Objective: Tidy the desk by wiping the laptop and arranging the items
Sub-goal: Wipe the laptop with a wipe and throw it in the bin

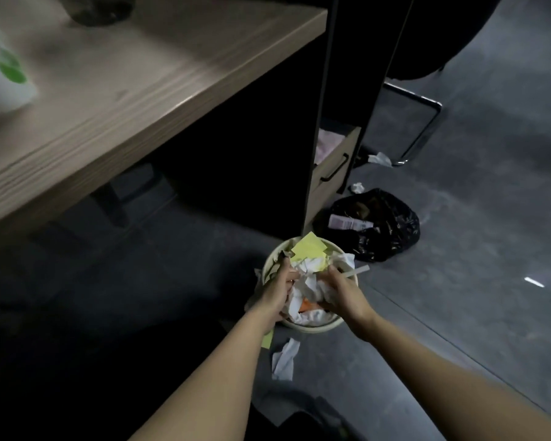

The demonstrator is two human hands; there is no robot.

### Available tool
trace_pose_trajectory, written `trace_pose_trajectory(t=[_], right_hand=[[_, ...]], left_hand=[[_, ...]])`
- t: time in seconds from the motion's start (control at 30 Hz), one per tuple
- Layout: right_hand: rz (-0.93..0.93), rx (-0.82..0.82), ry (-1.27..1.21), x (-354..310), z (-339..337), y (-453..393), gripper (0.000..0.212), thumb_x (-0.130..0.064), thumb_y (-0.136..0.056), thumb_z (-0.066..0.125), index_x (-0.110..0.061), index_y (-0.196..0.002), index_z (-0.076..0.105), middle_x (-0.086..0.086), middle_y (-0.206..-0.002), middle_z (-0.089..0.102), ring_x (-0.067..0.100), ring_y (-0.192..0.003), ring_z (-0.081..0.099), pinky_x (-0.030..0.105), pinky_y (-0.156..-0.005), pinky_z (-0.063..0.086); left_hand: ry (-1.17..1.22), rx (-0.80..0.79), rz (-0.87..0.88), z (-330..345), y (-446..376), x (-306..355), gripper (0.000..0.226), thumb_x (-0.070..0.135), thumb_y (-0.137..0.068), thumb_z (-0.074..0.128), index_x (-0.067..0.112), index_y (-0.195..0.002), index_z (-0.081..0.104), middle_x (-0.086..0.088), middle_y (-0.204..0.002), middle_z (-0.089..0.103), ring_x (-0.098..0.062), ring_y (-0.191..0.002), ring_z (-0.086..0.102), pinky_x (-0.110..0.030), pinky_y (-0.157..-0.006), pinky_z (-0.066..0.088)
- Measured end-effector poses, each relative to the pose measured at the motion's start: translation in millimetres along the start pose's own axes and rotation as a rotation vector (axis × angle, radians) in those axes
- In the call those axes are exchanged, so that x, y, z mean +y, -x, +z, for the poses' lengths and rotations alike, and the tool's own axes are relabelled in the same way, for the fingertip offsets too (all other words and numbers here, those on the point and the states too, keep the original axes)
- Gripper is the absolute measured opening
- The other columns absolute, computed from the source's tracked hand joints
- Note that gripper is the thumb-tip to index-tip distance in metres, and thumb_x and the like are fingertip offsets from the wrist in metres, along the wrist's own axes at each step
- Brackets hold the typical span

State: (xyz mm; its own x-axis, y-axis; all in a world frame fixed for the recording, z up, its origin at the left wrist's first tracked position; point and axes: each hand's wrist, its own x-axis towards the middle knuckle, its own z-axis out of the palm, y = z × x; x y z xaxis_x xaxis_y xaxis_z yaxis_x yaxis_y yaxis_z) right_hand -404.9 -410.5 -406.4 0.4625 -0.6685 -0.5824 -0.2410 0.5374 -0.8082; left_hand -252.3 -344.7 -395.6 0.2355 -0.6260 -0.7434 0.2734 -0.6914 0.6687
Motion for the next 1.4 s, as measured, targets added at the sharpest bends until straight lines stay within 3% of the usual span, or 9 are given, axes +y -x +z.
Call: trace_pose_trajectory(t=[0.1,0.23,0.33,0.4,0.5,0.9,1.03,1.3,1.4], right_hand=[[0.005,0.054,0.063,3,-2,-7,0.046,-0.058,-0.095,0.044,-0.022,-0.107,0.07,0.007,-0.113,0.071,0.025,-0.102,0.069,0.051,-0.092,0.054],[-0.009,0.089,0.19,4,-9,-11,0.053,-0.059,-0.097,0.039,-0.022,-0.122,0.066,-0.004,-0.127,0.064,0.007,-0.103,0.063,0.026,-0.077,0.05],[-0.011,0.101,0.263,6,-16,-12,0.058,-0.062,-0.096,0.036,-0.024,-0.133,0.06,-0.002,-0.14,0.054,0.018,-0.125,0.051,0.038,-0.098,0.045],[-0.014,0.102,0.283,6,-18,-9,0.06,-0.064,-0.095,0.035,-0.026,-0.135,0.057,-0.003,-0.144,0.051,0.02,-0.133,0.046,0.044,-0.11,0.037],[-0.03,0.106,0.278,5,-19,-2,0.063,-0.066,-0.092,0.036,-0.027,-0.136,0.057,-0.008,-0.142,0.053,0.015,-0.132,0.047,0.035,-0.108,0.035],[-0.129,0.021,0.273,-32,-2,19,0.073,-0.071,-0.09,0.031,-0.02,-0.136,0.056,-0.004,-0.138,0.056,0.014,-0.124,0.051,0.032,-0.1,0.035],[-0.188,-0.03,0.253,-56,15,31,0.058,-0.065,-0.095,0.031,-0.025,-0.125,0.06,-0.004,-0.131,0.06,0.016,-0.121,0.055,0.033,-0.098,0.038],[-0.361,-0.182,0.235,-101,62,75,0.056,-0.049,-0.101,0.028,-0.013,-0.135,0.055,0.006,-0.133,0.059,0.019,-0.122,0.055,0.036,-0.106,0.04],[-0.431,-0.244,0.237,-122,88,97,0.053,-0.039,-0.105,0.025,-0.008,-0.136,0.052,0.01,-0.134,0.058,0.02,-0.121,0.055,0.026,-0.098,0.043]], left_hand=[[0.017,-0.021,-0.007,8,-10,2,0.069,0.067,-0.095,0.02,0.021,-0.126,0.06,0.001,-0.124,0.059,-0.017,-0.115,0.055,-0.039,-0.097,0.045],[0.03,-0.039,0.021,12,-14,5,0.068,0.06,-0.099,0.018,0.014,-0.126,0.059,-0.006,-0.13,0.059,-0.019,-0.118,0.055,-0.038,-0.1,0.044],[0.05,-0.061,0.031,14,-14,4,0.063,0.059,-0.099,0.016,0.018,-0.116,0.061,0.005,-0.11,0.06,-0.01,-0.099,0.058,-0.022,-0.075,0.044],[0.054,-0.054,0.024,14,-14,4,0.065,0.059,-0.1,0.016,0.017,-0.126,0.057,0.003,-0.121,0.058,-0.017,-0.114,0.056,-0.025,-0.084,0.04],[0.036,-0.039,0.052,14,-13,3,0.069,0.058,-0.1,0.016,0.011,-0.143,0.045,-0.007,-0.148,0.045,-0.024,-0.136,0.041,-0.03,-0.101,0.032],[-0.032,0.09,0.251,-4,30,32,0.065,0.063,-0.097,0.022,0.021,-0.13,0.06,-0.002,-0.138,0.057,-0.022,-0.128,0.05,-0.045,-0.112,0.034],[0.007,0.15,0.38,-18,59,43,0.053,0.055,-0.1,0.031,0.02,-0.12,0.065,0.003,-0.118,0.064,-0.019,-0.119,0.057,-0.038,-0.106,0.041],[0.08,0.241,0.536,-57,142,56,0.045,0.037,-0.105,0.033,0.009,-0.132,0.055,-0.004,-0.13,0.058,-0.014,-0.117,0.052,-0.026,-0.097,0.038],[0.089,0.28,0.612,-74,182,70,0.044,0.034,-0.105,0.033,0.007,-0.131,0.055,-0.006,-0.131,0.058,-0.015,-0.12,0.052,-0.024,-0.091,0.038]])
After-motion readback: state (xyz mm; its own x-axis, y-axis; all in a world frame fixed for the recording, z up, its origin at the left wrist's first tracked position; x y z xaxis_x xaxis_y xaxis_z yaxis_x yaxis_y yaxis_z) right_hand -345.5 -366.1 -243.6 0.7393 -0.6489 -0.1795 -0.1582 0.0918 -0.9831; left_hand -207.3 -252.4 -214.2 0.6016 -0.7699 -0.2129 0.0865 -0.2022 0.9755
